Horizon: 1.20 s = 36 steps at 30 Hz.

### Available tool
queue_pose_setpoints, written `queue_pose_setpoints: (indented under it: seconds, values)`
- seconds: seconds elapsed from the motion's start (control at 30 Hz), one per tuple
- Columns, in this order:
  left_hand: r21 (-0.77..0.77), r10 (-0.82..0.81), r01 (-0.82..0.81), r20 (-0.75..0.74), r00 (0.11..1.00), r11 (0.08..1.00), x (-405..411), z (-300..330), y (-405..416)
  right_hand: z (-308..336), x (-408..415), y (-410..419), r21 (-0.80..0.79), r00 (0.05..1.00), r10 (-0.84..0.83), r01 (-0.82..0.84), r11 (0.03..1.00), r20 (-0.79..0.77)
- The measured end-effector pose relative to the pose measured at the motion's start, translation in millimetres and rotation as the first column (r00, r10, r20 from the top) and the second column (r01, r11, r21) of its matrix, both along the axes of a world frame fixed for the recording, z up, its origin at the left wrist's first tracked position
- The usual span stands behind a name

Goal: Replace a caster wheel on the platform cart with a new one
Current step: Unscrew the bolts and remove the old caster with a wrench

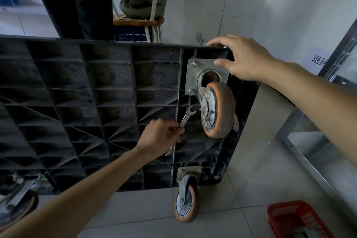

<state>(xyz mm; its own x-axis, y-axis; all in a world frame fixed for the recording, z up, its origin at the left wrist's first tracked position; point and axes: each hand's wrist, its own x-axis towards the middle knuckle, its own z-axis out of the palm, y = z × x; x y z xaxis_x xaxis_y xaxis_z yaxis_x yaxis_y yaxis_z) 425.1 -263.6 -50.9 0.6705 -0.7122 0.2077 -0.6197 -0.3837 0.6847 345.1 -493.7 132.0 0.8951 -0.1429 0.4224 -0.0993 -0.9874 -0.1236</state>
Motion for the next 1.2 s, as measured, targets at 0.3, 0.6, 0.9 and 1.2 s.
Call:
queue_pose_setpoints:
  seconds: [0.3,0.6,0.9,1.2]
  values:
    - [0.01,0.036,-0.036,0.038,0.999,0.999,2.7,29.9,10.1,8.3,-6.1,8.9,-0.166,0.995,-0.054,0.04,0.985,-0.08]
    - [0.144,0.029,-0.044,0.109,0.994,0.989,3.7,32.2,23.0,12.8,-25.1,7.2,-0.253,0.999,-0.037,0.028,0.967,-0.028]
    - [0.281,0.007,-0.049,0.149,0.989,0.958,-9.1,19.3,26.9,-5.2,-74.6,-2.9,-0.19,0.999,-0.05,0.05,0.98,0.006]
    - [0.457,-0.068,-0.008,0.15,0.986,0.889,-33.5,-23.7,17.0,-51.6,-142.6,-31.3,-0.106,0.99,-0.143,0.144,0.984,0.01]
